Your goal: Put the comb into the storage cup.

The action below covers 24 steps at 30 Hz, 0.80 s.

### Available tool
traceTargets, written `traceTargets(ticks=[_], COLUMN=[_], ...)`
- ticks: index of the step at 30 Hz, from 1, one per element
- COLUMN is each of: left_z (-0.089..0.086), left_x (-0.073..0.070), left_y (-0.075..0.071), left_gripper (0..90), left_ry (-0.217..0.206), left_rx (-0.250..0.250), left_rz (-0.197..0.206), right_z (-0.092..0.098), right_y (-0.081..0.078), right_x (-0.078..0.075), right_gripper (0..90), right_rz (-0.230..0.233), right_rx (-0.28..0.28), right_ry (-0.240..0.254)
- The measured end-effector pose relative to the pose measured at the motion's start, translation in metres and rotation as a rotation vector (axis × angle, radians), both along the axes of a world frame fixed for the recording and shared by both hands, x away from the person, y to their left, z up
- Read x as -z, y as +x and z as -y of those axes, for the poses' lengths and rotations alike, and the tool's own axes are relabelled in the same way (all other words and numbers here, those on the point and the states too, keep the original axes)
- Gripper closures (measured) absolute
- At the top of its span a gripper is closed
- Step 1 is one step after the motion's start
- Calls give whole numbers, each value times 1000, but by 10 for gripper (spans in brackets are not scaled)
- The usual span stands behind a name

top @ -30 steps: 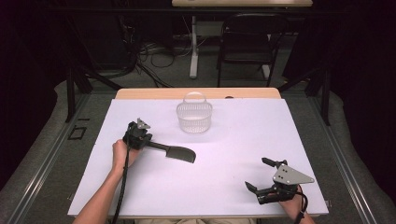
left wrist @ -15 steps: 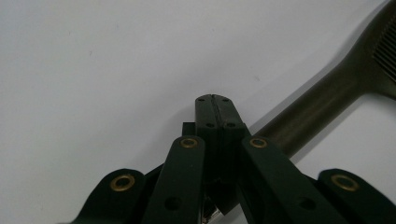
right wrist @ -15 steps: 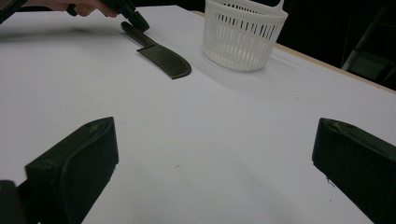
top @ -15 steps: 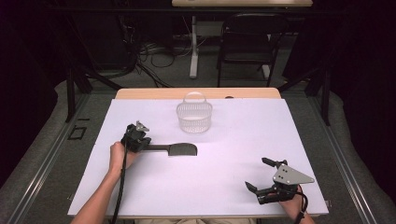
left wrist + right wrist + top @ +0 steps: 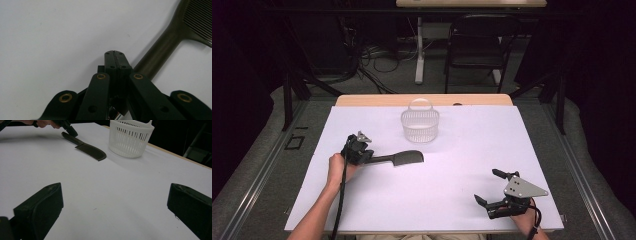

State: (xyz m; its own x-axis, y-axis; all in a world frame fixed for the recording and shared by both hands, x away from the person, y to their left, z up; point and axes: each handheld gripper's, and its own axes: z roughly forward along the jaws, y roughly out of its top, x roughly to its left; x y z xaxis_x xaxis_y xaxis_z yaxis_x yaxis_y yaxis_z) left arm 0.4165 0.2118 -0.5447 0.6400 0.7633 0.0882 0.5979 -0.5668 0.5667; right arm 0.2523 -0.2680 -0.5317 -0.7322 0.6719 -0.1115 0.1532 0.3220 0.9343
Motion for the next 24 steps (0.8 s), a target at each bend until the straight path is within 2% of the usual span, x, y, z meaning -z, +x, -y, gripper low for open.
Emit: traceTargets(ticks=[13,19,23,24], left_z=[0,1,0,-1], left_x=[-1,-2,-6,-8], left_y=[-3,-5,-7,-7], left_gripper=[900,895,805,758], left_ry=[7,10,-3,-4], left_rx=[17,15,25,27], left_rz=[-23,-2,31,45], right_z=[0,-1,-1,-1], right_y=[0,1,1,1], right_x=[0,0,1,1], right_gripper=[0,0,0,0], right_rz=[0,-2,-3,-3], right_rx=[-7,-2,-3,-2], right_ry=[-1,-1,-1,-1])
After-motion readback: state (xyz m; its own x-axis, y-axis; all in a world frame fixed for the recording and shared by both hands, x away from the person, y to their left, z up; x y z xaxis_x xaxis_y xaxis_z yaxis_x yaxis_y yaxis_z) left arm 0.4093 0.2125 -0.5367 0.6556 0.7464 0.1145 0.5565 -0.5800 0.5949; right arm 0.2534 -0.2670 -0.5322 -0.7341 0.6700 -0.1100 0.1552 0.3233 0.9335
